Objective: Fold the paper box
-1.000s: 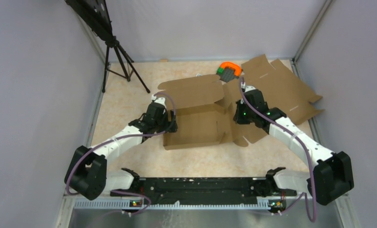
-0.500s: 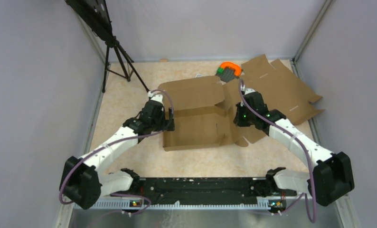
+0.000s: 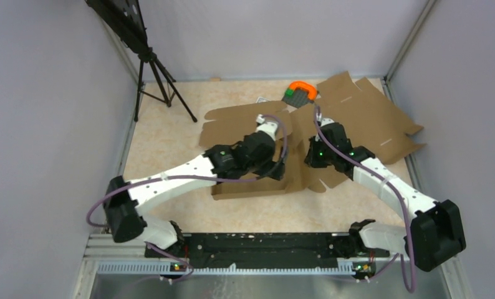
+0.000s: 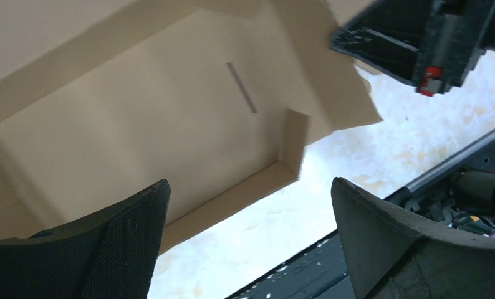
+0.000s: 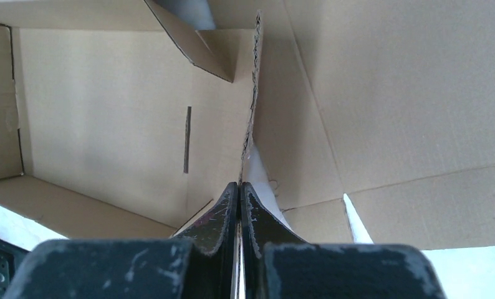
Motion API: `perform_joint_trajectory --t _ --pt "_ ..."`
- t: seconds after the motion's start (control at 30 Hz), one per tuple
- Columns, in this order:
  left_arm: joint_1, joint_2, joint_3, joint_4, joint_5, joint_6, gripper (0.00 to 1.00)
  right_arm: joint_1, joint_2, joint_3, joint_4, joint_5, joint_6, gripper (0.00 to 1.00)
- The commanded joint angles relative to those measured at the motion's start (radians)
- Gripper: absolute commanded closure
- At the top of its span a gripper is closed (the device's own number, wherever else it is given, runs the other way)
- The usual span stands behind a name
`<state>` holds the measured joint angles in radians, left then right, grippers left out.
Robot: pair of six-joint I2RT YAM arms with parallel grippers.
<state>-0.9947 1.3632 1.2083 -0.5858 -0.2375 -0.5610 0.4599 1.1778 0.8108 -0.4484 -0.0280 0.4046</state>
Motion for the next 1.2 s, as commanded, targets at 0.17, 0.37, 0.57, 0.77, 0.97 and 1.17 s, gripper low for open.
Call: perform_joint_trajectory --t 0.17,0.37,0.57,0.77,0.97,1.17 --pt "-0.102 0.282 0.157 0.104 0.059 -0.045 0.01 -0.003 -0.045 -0.022 0.056 -0.058 0.052 1.00" --pt "-0.102 0.363 0.196 0.076 0.046 -0.031 0.05 -0.003 -0.072 -0.032 0.049 -0.055 0.062 1.00" --pt "-0.095 0.425 0.236 -0.010 0.019 -0.033 0.13 -0.003 -0.074 -0.031 0.043 -0.060 0.060 1.00" --pt "-0.055 0.393 0.163 0.004 0.056 -0.066 0.26 -0.002 -0.066 -0.027 0.049 -0.057 0.061 1.00" --pt "0.024 0.333 0.029 0.071 0.104 -0.144 0.41 -0.003 -0.064 -0.027 0.049 -0.050 0.061 1.00" --pt "0.067 0.280 -0.053 0.111 0.166 -0.195 0.44 -0.003 -0.059 -0.024 0.047 -0.047 0.060 1.00"
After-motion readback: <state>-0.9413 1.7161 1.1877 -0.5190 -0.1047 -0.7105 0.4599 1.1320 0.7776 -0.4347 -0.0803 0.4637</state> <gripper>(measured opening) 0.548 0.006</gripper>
